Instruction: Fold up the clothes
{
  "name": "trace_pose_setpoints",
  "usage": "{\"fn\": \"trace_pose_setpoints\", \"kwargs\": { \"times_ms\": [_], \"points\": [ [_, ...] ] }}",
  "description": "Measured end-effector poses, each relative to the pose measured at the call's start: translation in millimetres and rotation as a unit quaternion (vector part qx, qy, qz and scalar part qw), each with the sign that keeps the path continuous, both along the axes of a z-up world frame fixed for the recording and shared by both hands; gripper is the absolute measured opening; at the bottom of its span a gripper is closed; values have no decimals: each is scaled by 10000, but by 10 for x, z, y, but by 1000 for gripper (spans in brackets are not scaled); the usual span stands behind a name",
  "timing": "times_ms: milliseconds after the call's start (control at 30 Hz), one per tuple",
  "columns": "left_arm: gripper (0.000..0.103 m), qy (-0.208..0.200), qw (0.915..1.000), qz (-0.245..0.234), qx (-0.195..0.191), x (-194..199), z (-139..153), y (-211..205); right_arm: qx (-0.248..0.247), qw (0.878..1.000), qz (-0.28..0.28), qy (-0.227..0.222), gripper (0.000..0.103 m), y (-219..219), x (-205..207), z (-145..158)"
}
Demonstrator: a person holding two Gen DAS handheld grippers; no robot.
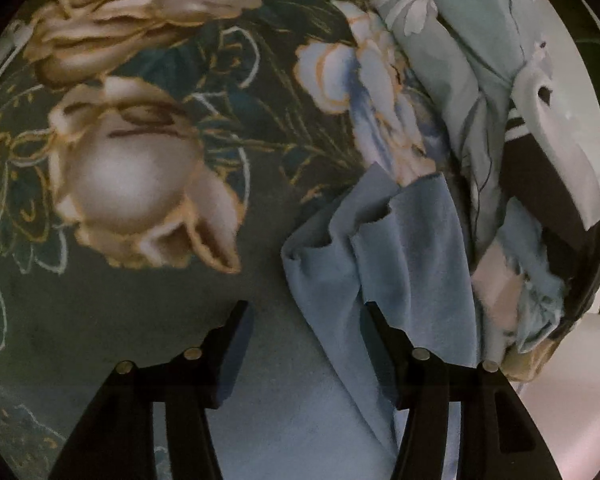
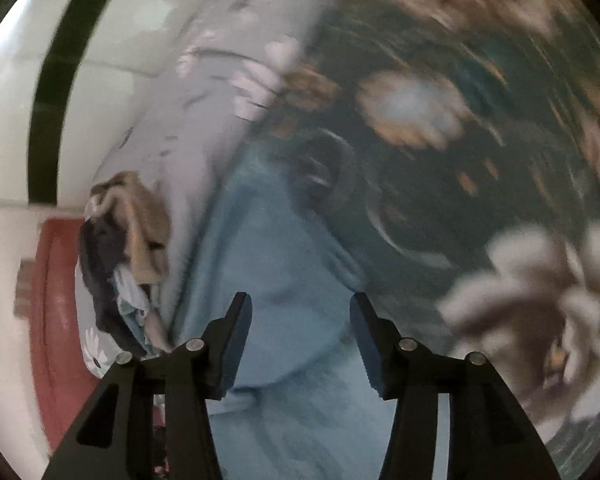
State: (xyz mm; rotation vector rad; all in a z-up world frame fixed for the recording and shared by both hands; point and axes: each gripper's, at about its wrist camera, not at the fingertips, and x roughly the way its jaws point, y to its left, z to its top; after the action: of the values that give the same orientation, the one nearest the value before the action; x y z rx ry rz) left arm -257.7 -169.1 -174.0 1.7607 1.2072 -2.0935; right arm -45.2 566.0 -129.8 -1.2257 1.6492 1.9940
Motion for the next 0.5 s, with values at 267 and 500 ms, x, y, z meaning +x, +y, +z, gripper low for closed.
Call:
{"fn": "trace_pose_setpoints", "kwargs": {
  "times_ms": [267, 500],
  "points": [
    [64, 195, 9997, 34, 132, -52, -19, 58, -815, 9945, -624, 187, 53, -170, -65, -495],
    [58, 396, 9981, 405, 250, 1, -21, -15, -698, 9929, -909, 329, 50, -221, -195, -534]
  ]
}}
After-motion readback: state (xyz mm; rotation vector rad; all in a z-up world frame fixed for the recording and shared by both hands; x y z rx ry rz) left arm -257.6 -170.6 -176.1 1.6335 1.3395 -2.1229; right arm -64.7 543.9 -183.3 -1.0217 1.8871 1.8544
